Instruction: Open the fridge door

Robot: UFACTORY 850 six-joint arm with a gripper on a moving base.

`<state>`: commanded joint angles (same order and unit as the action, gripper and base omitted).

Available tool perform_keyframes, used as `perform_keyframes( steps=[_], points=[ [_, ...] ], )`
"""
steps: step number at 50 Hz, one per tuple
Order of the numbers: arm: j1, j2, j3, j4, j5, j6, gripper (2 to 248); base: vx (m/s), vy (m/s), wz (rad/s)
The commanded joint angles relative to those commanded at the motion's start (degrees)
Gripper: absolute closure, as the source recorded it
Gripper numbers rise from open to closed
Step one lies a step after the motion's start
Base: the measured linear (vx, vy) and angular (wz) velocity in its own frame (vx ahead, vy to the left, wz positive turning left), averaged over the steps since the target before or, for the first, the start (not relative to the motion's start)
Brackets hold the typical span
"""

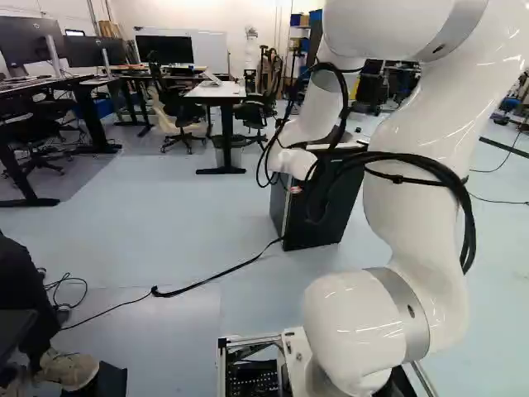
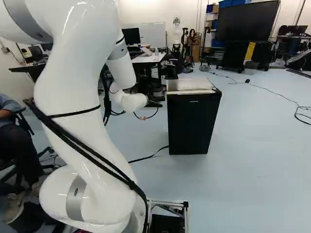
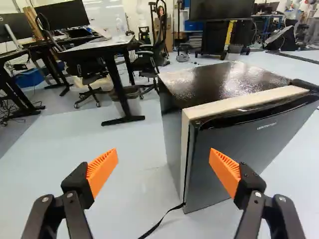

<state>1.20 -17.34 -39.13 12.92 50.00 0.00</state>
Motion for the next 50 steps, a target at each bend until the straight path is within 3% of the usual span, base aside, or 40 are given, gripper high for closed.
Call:
perform_keyframes(
  steps=[50],
  points=[
    [2.09,-3.92,-4.82,14.86,0.00,0.00,3,0.000,0.000,0.000]
  ],
)
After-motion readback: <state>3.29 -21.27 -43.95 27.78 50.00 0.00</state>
